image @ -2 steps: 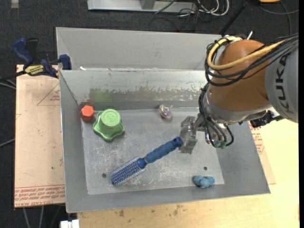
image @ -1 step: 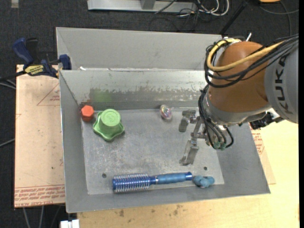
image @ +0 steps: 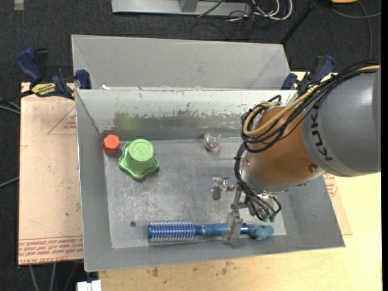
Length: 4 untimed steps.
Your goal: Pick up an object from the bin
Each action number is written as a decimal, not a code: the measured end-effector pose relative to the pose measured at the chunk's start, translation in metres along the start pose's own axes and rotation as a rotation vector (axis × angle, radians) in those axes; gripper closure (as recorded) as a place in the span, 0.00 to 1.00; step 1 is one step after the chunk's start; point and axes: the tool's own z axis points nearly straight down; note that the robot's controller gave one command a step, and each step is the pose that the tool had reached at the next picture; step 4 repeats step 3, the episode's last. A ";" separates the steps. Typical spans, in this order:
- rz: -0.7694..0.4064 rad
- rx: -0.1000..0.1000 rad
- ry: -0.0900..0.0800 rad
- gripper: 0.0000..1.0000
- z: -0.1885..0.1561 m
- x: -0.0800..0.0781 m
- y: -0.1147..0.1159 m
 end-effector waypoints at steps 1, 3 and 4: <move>-0.036 0.000 -0.013 0.00 0.044 -0.001 0.015; -0.007 0.002 -0.017 1.00 -0.103 -0.038 -0.015; -0.007 0.002 -0.017 1.00 -0.103 -0.038 -0.015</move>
Offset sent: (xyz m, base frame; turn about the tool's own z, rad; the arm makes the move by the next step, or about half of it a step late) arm -0.0026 0.0138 -0.0430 -0.0355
